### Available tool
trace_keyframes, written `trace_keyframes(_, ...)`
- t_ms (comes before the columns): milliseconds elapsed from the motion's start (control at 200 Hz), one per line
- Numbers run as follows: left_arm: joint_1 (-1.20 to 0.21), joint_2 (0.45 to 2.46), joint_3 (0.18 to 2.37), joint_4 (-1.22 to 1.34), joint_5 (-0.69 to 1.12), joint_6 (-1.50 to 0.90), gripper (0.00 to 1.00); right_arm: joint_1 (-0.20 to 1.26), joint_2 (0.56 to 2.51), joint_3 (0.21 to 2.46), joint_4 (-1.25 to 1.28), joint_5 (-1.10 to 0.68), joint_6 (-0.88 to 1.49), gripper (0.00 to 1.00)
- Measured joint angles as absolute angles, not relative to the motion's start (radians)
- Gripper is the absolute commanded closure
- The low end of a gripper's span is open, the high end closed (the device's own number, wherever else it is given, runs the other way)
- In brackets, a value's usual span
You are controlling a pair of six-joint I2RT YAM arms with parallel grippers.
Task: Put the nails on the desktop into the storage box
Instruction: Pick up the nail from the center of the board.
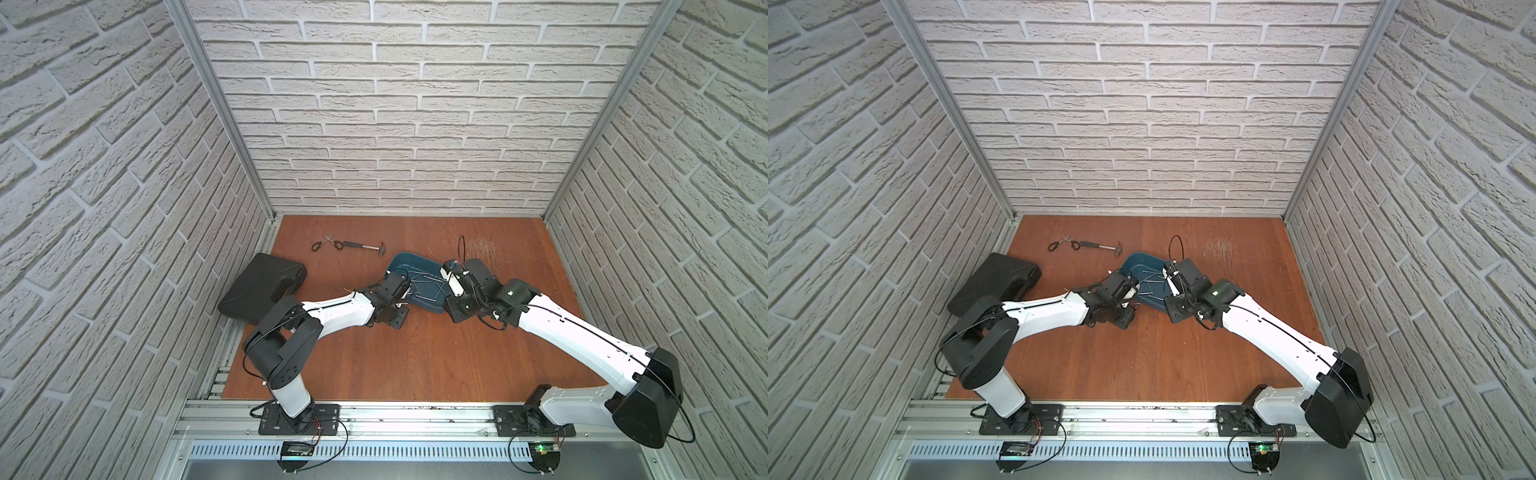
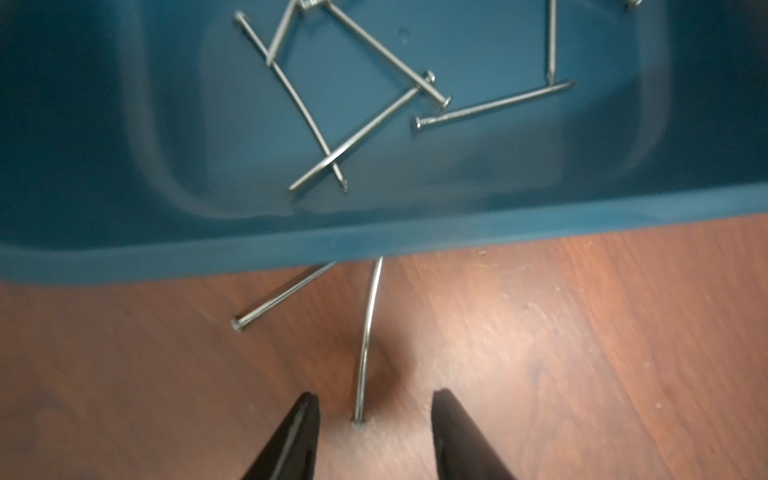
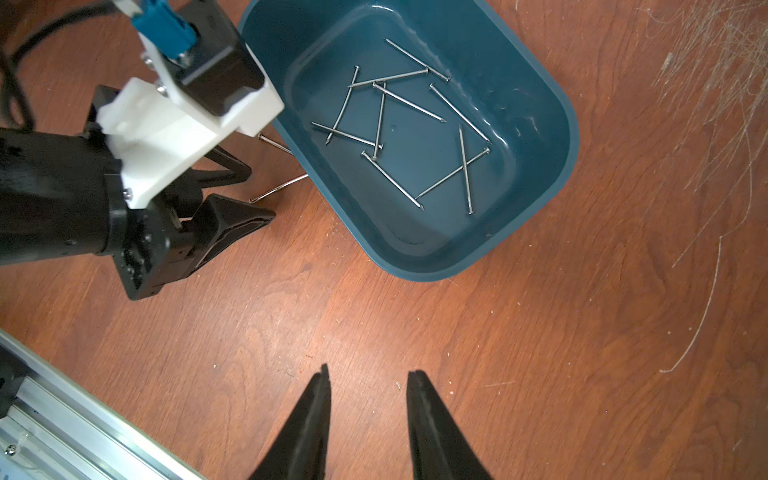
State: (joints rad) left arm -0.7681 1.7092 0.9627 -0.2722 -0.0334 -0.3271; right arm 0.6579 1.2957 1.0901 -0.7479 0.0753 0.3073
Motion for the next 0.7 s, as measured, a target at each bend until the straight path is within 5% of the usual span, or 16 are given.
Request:
trace_keyframes(180,-0.768,1.747,0.972,-0.265,-0.027,-0.316,0.63,0.658,1.272,1.09,-0.752,0.083,0.307,0.65)
trace_keyframes(480,-0.772,1.745,0.944,-0.211,-0.03,-0.337,1.0,0.658,1.26,1.09,-0.752,0.089,0.307,0.65)
trace_keyframes(700,-0.794,1.674,0.835,-0.119,-0.034,-0.396,1.0,0.658,1.259,1.088,-0.75,0.086,0.308,0.66)
